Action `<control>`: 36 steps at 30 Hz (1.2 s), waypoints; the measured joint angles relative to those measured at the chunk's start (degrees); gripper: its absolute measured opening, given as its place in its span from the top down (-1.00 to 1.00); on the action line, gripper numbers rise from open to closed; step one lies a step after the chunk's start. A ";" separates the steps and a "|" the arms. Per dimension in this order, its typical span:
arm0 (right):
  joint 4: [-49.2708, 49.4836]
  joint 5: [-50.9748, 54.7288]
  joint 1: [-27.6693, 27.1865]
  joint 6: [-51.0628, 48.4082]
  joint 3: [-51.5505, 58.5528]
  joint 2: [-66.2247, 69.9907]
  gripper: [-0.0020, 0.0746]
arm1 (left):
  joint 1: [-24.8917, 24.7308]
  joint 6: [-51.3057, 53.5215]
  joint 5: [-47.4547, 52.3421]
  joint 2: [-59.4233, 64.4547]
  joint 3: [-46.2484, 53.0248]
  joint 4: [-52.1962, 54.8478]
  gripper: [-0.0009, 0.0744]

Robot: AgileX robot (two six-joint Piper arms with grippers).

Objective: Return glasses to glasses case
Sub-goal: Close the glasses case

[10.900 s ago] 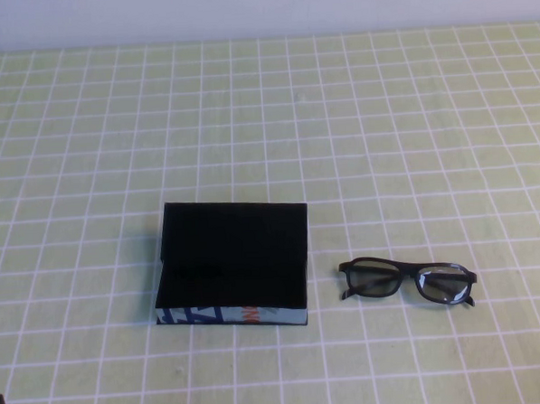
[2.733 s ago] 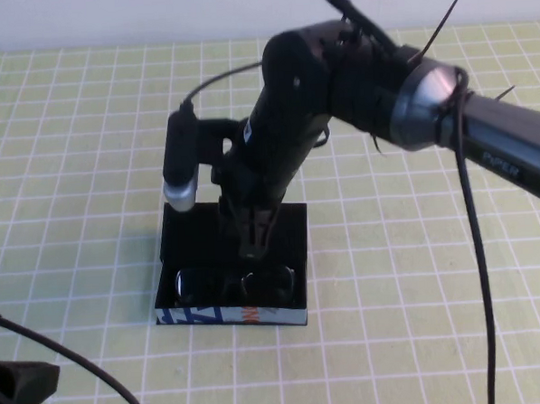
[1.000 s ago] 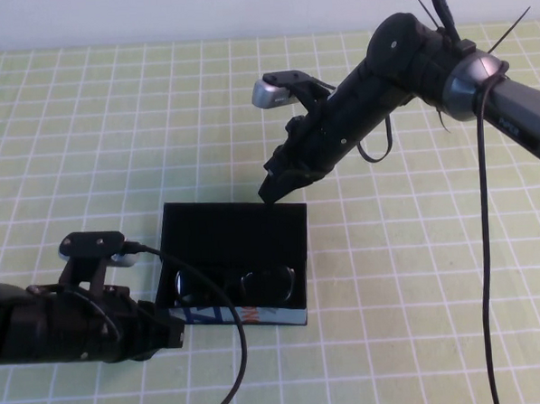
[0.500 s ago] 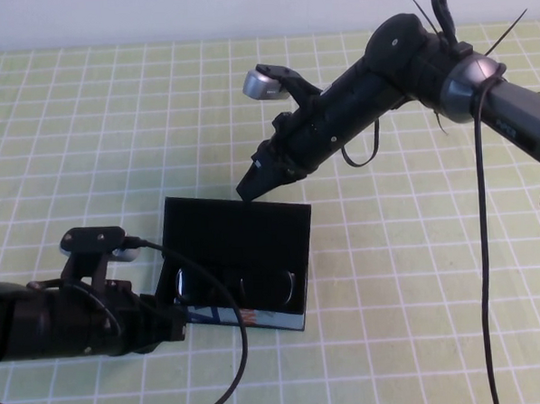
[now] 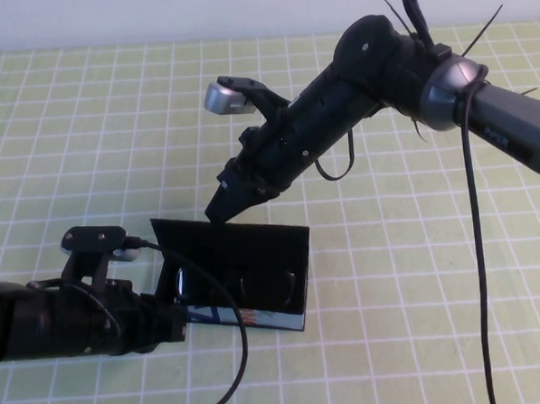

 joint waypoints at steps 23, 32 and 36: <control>-7.26 0.04 3.54 1.31 11.74 -3.88 0.99 | 0.00 -27.06 24.38 -12.41 -9.75 36.89 0.98; -7.35 0.15 3.43 2.80 11.74 -2.19 0.99 | 0.00 -46.09 27.02 -27.84 -14.31 54.28 0.98; -7.35 0.24 3.43 2.80 11.54 -2.31 0.99 | 0.00 -51.99 31.05 -34.79 -14.31 61.92 0.98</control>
